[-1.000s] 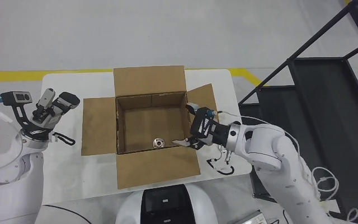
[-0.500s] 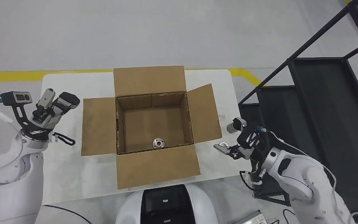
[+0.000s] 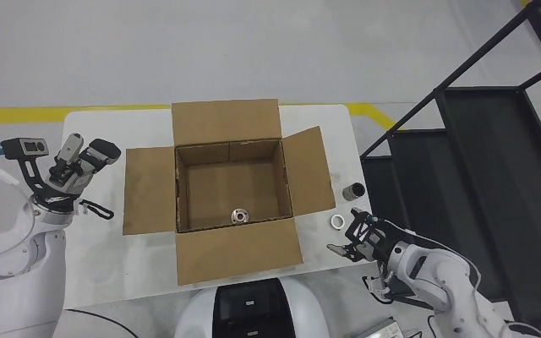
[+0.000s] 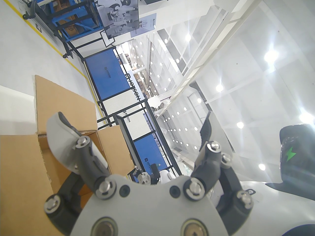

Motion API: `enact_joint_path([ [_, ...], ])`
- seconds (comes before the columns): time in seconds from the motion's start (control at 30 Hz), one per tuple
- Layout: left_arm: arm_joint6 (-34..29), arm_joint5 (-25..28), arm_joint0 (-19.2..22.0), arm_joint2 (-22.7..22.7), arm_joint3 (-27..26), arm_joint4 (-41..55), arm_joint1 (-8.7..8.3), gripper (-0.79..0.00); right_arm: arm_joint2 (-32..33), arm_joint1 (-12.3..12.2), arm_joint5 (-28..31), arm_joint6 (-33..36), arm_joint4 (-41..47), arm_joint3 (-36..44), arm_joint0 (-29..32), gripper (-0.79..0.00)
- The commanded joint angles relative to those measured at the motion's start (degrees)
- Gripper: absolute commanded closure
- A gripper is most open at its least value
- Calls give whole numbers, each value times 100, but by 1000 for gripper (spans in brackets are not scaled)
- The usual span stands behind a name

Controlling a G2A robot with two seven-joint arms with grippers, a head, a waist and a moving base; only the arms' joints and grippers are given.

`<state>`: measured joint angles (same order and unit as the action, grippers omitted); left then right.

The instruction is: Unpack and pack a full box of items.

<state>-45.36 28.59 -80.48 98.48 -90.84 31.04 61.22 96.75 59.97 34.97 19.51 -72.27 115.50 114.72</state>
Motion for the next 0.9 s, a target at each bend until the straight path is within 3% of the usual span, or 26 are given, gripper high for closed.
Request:
enact_joint_path([
  [0.0, 0, 0, 0, 0, 0, 0, 0, -785, -118, 6, -140, 49, -112, -172, -132, -785],
  [0.3, 0, 0, 0, 0, 0, 0, 0, -785, -881, 57, -682, 657, -551, -937, -878, -785],
  [0.43, 0, 0, 0, 0, 0, 0, 0, -785, -1249, 119, -972, 897, -265, -1338, -1311, -785],
  [0.7, 0, 0, 0, 0, 0, 0, 0, -785, -1537, 180, -1227, 1162, 106, -2047, -1851, -785],
  [0.87, 0, 0, 0, 0, 0, 0, 0, -785, -1530, 184, -1236, 1035, 278, -2239, -1888, -785],
])
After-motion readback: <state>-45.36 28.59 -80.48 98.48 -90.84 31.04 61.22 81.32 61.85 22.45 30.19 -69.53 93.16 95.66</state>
